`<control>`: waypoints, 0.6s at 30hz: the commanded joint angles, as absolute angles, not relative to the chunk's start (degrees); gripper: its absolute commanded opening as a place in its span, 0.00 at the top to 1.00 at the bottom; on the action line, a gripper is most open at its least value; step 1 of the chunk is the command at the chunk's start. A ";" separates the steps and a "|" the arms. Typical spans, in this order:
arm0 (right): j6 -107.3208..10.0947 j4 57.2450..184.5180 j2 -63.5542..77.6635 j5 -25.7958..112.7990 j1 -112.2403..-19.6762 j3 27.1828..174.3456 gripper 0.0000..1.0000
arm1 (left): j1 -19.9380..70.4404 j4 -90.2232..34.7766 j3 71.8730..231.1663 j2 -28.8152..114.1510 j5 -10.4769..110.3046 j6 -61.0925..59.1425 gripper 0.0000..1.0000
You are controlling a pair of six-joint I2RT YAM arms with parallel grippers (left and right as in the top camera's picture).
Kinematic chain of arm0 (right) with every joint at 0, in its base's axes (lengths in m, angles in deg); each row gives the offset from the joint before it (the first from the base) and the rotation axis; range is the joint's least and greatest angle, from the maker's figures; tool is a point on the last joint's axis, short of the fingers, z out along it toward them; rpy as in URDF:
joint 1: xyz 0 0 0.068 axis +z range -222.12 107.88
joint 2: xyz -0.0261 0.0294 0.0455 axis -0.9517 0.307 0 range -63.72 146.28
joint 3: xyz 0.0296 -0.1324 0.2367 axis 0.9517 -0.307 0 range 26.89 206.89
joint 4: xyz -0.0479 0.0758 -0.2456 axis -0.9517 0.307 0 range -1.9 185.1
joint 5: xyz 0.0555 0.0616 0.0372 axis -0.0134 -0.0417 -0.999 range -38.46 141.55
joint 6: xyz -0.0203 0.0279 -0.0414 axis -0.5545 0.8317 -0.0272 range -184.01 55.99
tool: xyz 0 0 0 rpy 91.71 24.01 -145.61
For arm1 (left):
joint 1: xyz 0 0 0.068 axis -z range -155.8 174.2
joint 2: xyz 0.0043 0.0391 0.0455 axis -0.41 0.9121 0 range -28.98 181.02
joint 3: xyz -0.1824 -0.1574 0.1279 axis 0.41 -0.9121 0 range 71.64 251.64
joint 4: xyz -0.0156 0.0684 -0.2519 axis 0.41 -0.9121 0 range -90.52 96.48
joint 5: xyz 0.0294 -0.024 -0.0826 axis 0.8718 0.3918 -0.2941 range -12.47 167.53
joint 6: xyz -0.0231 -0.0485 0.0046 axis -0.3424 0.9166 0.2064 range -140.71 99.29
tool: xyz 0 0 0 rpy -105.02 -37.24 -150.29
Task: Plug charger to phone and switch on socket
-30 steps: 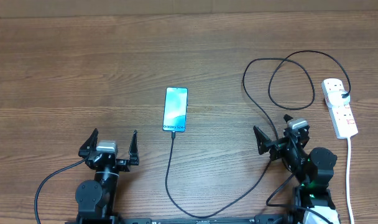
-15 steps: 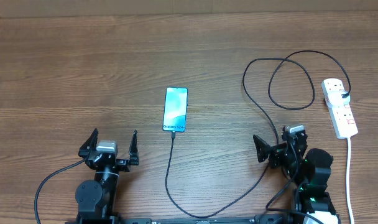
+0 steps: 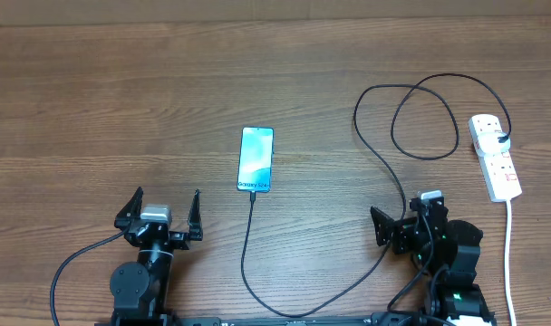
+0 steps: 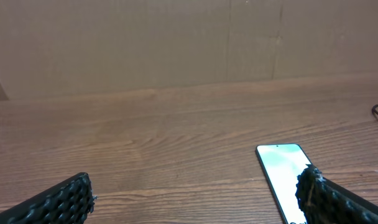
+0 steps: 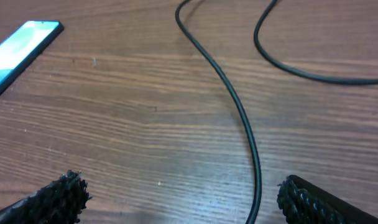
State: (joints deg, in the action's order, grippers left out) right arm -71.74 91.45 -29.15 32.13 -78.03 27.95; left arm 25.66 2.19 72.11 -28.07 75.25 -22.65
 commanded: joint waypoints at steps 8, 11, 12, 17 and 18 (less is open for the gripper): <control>-71.74 91.39 -34.92 32.39 -77.75 27.34 0.00 | 25.31 2.06 71.92 -28.73 75.77 -23.74 0.00; -71.54 91.39 -39.64 32.39 -77.73 27.34 0.00 | 25.31 2.06 71.92 -28.73 75.77 -23.74 0.00; -71.54 91.41 -41.50 32.39 -77.64 27.34 0.00 | 25.31 2.08 71.92 -28.73 75.77 -23.74 0.00; -71.58 91.41 -49.54 32.47 -74.80 27.34 0.00 | 25.31 2.08 71.92 -28.73 75.77 -23.74 0.00; -71.58 91.41 -50.37 32.47 -74.38 27.34 0.00 | 25.31 2.08 71.92 -28.73 75.77 -23.74 0.00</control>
State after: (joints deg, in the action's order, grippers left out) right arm -71.69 91.71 -47.31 32.39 -76.07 27.95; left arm 25.66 2.17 72.11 -28.07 75.25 -22.65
